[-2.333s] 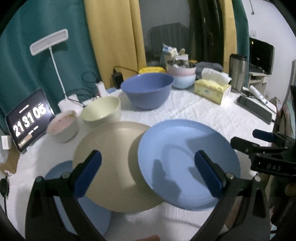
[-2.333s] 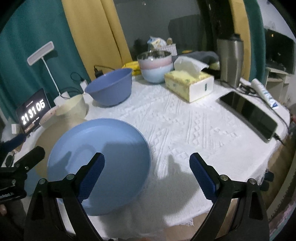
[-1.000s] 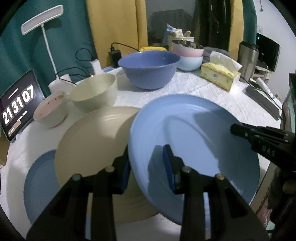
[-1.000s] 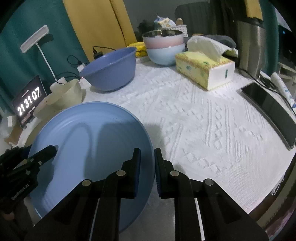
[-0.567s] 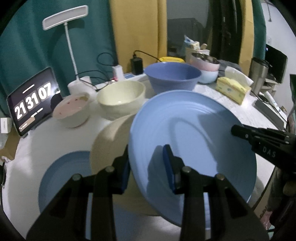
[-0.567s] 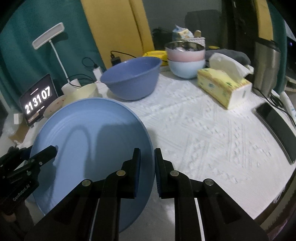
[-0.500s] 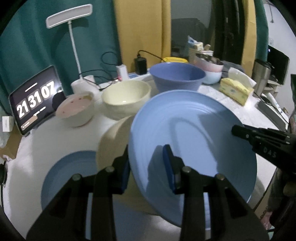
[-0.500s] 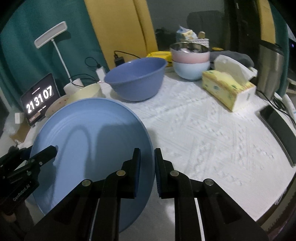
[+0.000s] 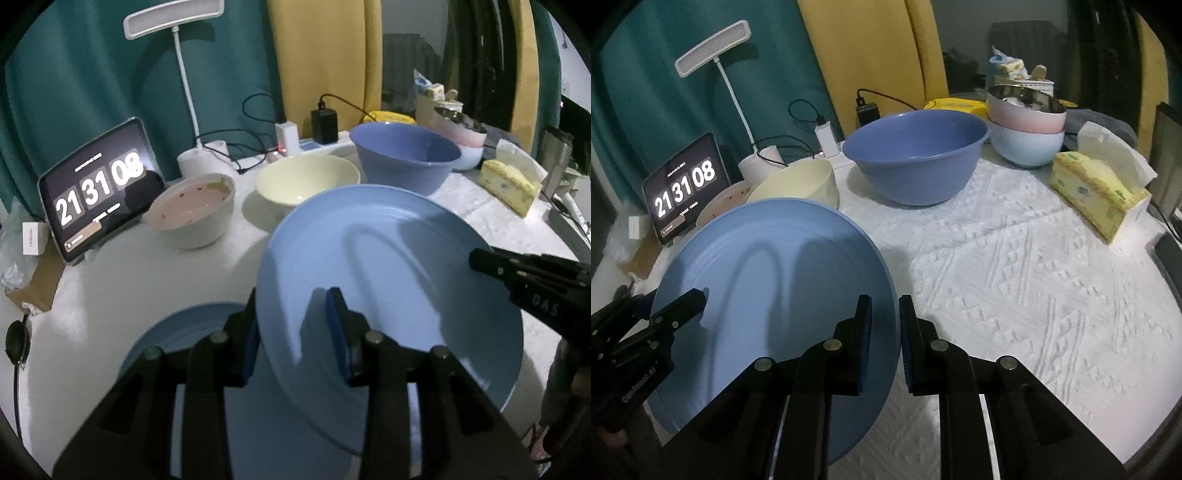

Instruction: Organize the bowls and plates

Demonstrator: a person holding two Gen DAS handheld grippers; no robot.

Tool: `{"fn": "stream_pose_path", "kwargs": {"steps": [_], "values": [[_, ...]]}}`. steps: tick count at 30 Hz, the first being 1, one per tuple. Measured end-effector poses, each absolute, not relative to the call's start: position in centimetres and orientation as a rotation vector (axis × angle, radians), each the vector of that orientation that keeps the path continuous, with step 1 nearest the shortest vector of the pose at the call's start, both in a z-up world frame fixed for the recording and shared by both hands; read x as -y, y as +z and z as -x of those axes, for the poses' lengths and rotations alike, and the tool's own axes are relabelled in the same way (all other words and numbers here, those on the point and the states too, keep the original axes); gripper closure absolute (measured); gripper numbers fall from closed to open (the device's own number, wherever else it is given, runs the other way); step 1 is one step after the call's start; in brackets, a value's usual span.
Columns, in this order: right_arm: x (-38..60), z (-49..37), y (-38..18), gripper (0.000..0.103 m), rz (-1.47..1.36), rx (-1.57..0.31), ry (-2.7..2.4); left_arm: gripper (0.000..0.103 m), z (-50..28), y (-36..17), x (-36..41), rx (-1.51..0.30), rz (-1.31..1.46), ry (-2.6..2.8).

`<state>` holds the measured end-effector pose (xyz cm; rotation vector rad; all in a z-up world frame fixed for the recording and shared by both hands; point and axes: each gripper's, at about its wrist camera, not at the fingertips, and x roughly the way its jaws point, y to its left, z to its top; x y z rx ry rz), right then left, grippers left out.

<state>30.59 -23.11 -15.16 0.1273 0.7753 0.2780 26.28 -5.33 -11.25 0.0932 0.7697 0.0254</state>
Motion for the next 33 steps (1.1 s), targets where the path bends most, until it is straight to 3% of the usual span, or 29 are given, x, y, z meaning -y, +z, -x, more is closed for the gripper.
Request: {"fn": "stream_pose_path", "kwargs": {"steps": [7, 10, 17, 22, 25, 33], "values": [[22.5, -31.7, -16.7, 0.086, -0.122, -0.815, 0.282, 0.064, -27.2, -13.0, 5.3, -0.824, -0.147, 0.06], [22.4, -32.0, -17.2, 0.086, -0.118, -0.832, 0.273, 0.058, -27.2, -13.6, 5.3, -0.839, -0.154, 0.071], [22.3, -32.2, -17.8, 0.086, -0.114, -0.848, 0.268, 0.056, -26.9, -13.1, 4.4, -0.82, -0.143, 0.102], [21.9, -32.8, -18.5, 0.073, -0.137, -0.889, 0.304, 0.056, -27.1, -13.6, 3.6, -0.84, -0.128, 0.115], [21.7, -32.8, -18.6, 0.072, -0.142, -0.887, 0.329, 0.056, -27.2, -13.8, 3.8, -0.856, -0.1, 0.05], [23.1, -32.4, -18.3, 0.085, -0.168, -0.868, 0.314, 0.055, -27.6, -13.9, 5.3, -0.895, -0.088, -0.014]]}}
